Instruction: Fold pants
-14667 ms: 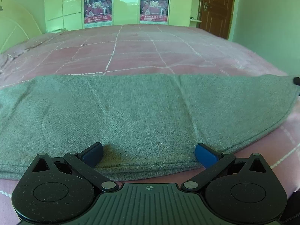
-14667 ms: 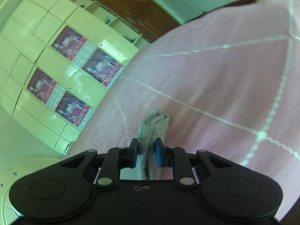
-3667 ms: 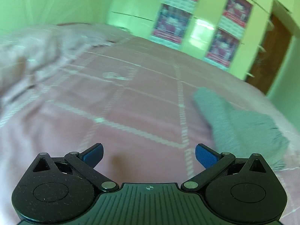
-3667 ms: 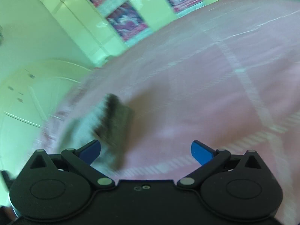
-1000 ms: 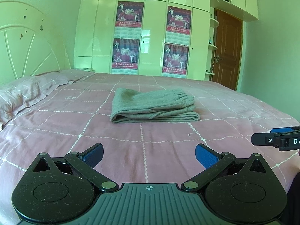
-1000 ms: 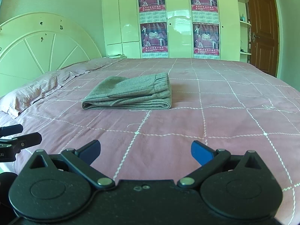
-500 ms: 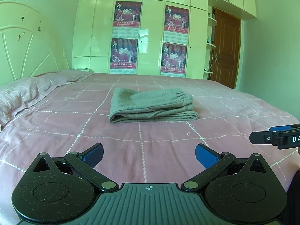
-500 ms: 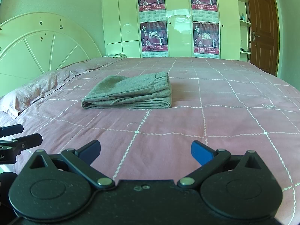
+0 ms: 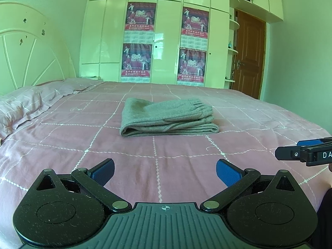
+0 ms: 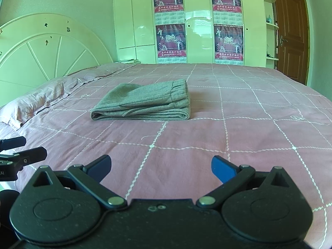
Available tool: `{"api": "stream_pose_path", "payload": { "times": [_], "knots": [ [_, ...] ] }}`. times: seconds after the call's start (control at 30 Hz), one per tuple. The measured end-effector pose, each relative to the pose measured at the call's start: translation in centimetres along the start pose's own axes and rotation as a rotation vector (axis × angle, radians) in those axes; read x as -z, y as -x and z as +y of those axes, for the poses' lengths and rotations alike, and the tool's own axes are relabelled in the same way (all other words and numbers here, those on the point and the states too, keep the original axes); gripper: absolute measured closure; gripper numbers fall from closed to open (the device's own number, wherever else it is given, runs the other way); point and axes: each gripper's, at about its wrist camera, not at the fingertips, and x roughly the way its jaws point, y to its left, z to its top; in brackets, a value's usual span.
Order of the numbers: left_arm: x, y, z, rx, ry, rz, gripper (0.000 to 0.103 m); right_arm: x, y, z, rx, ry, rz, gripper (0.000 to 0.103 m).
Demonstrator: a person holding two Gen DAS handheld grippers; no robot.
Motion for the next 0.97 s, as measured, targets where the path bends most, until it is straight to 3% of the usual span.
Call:
{"api": "stream_pose_path", "payload": {
  "times": [0.57,0.97],
  "knots": [
    [-0.1,0.5,-0.1,-0.028,-0.022,-0.029,0.0,0.0,0.0,0.1,0.0,0.001,0.0,0.006],
    [-0.1,1.2,-0.2,-0.008,-0.019,-0.063,0.0,0.0,0.0,-0.1,-0.007,0.003,-0.007,0.006]
  ]
}}
